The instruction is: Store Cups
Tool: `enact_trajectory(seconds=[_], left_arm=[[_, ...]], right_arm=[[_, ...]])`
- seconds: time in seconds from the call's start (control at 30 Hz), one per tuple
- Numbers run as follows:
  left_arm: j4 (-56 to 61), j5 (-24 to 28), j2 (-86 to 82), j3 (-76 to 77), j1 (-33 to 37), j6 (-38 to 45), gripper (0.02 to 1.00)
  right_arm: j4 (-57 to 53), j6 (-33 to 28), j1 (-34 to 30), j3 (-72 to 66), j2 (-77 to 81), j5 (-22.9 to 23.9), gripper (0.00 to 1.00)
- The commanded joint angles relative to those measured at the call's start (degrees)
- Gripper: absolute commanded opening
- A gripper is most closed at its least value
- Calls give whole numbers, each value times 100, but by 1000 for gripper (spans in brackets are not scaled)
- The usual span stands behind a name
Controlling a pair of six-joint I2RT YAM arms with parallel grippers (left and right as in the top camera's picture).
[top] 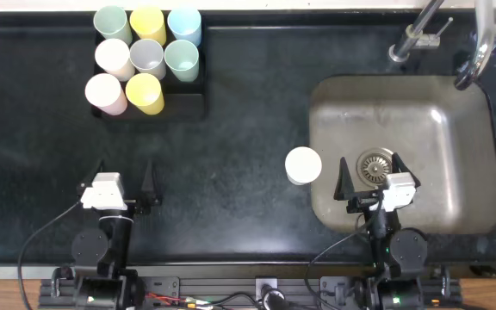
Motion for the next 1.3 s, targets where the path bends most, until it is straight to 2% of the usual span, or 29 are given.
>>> enact_trajectory(seconds=[0.03, 0.2, 0.3, 0.63, 0.73, 0.77, 0.9, 1.0, 1.1, 1.3], left_arm=[[-15, 96, -68, -9, -22, 103, 1000], [-15, 96, -68, -9, -22, 103, 1000], [-15, 96, -68, -9, -22, 103, 998], [-15, 96, -68, -9, -22, 103, 1000], [-15, 96, -68, -9, -22, 103, 1000], [-15, 96, -68, -9, -22, 103, 1000], [-15, 96, -68, -9, -22, 103, 1000], [-15, 96, -68, -9, -22, 103, 1000], [-15, 96, -68, -9, -22, 103, 1000], [-15, 96, -68, -9, -22, 103, 1000]], right_arm=[[50, 55, 26, -48, -63, -22, 998], [-66, 833, 22, 199, 138, -42, 996], [-533, 907, 22, 990, 704, -39, 998], [-4957, 839, 22, 5482, 4402, -72, 998], [-5914, 772, 22, 6470, 5512, -125, 996], [-6129, 553, 22, 6686, 5855, -232, 998], [-6655, -625, 35, 7121, 7069, -981, 1000], [-6682, -636, 138, 7132, 7757, -1064, 958], [-6804, -638, 280, 7132, 8327, -898, 956], [-6765, -791, 501, 7132, 8979, -890, 965]])
